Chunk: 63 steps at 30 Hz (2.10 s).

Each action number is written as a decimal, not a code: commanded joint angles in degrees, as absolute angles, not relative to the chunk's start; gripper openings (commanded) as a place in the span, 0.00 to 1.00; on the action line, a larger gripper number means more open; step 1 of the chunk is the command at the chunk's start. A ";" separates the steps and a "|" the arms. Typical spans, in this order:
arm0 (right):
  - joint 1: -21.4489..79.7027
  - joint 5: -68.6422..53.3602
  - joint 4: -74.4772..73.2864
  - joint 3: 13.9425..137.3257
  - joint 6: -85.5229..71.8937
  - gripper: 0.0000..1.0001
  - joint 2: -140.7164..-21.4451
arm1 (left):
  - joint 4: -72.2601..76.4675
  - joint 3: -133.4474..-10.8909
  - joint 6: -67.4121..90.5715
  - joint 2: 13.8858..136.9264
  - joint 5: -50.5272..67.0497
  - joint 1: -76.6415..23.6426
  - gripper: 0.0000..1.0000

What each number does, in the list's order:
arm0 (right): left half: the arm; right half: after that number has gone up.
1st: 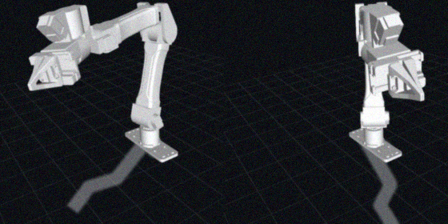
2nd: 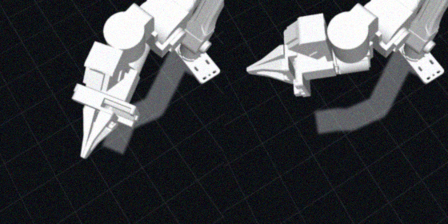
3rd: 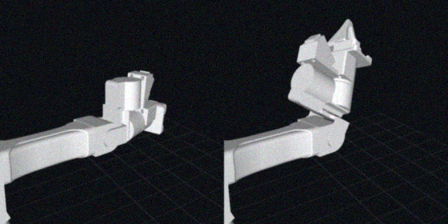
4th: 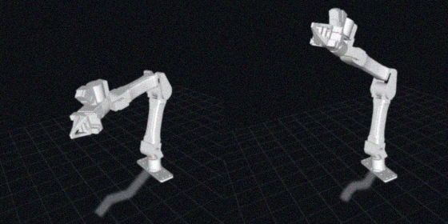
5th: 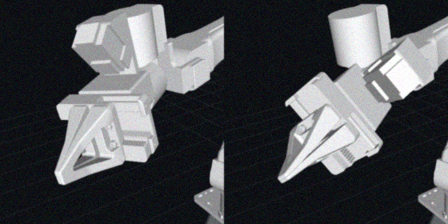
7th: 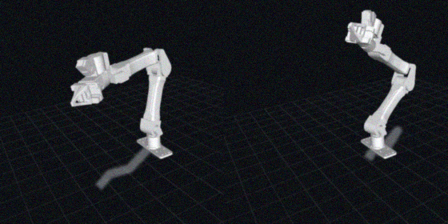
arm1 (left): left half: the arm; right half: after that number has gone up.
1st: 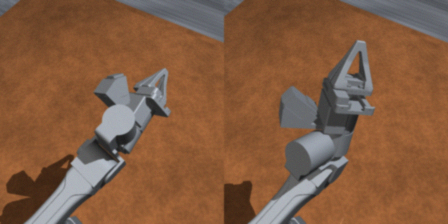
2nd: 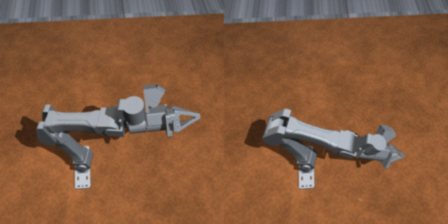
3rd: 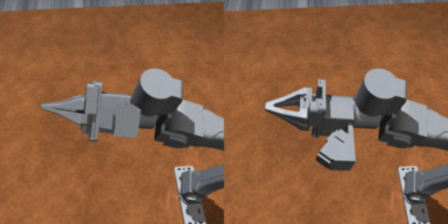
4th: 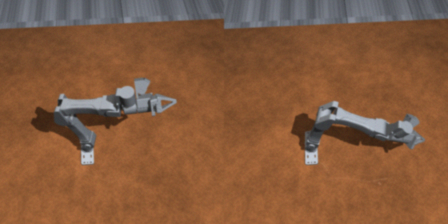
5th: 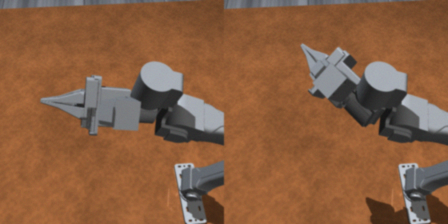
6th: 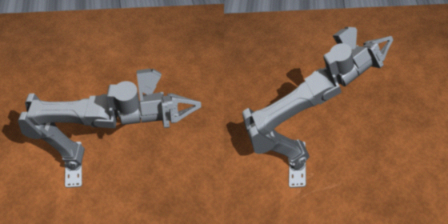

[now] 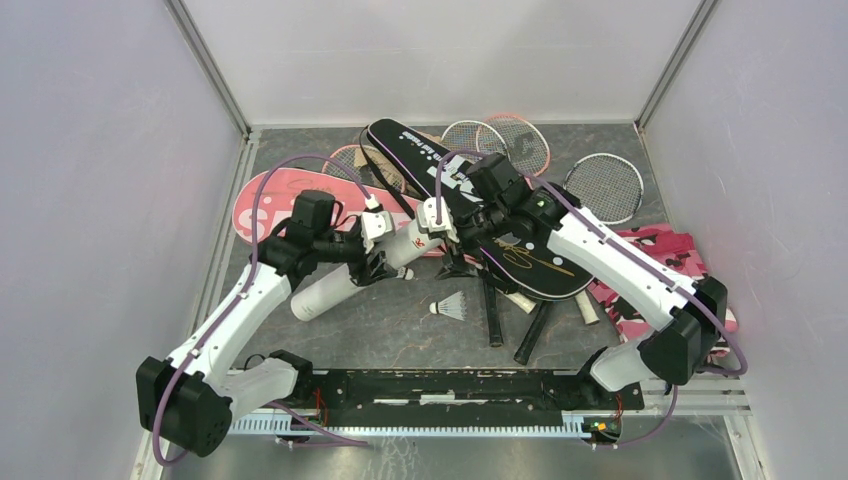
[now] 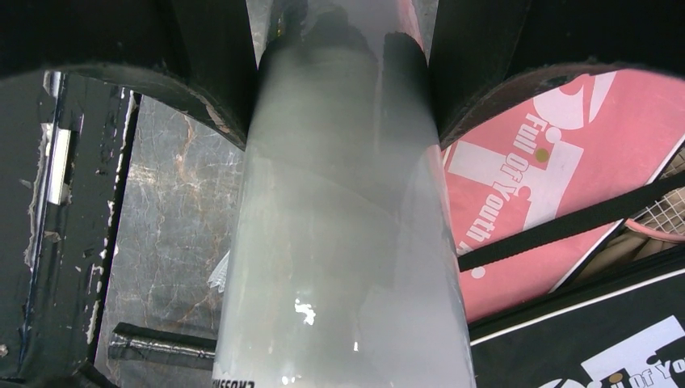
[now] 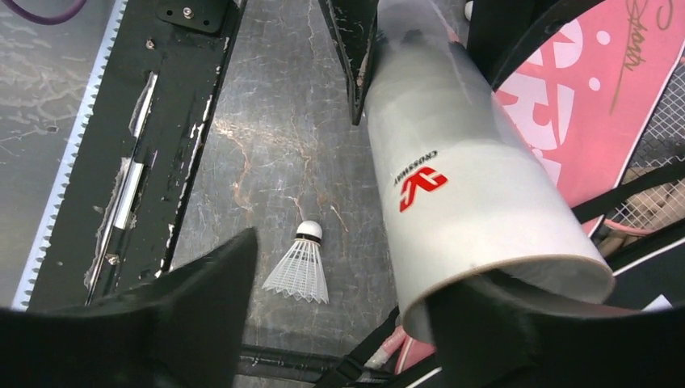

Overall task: Pack up the badminton gear
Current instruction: Place the shuttlecock at the shuttle tube, then pick up the shuttlecock at the center of the board.

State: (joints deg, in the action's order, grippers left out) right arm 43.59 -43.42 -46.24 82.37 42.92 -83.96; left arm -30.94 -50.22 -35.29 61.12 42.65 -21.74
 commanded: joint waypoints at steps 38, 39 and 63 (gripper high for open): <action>37.70 -37.91 -22.11 45.62 33.20 0.82 -77.64 | -15.98 -50.80 -19.55 59.38 37.04 -12.66 0.40; 37.94 -38.12 -21.54 45.57 32.65 0.80 -78.67 | -16.00 -50.88 -19.58 59.38 37.04 -12.58 0.40; 42.71 -36.72 -14.47 50.12 23.07 0.50 -93.18 | -16.02 -50.67 -20.43 57.71 34.55 -12.22 0.40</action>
State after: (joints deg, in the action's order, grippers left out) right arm 42.52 -37.58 -18.02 46.61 26.13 -91.29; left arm -19.09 -49.21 -21.67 59.79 35.40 -12.56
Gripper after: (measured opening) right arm 0.537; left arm 0.718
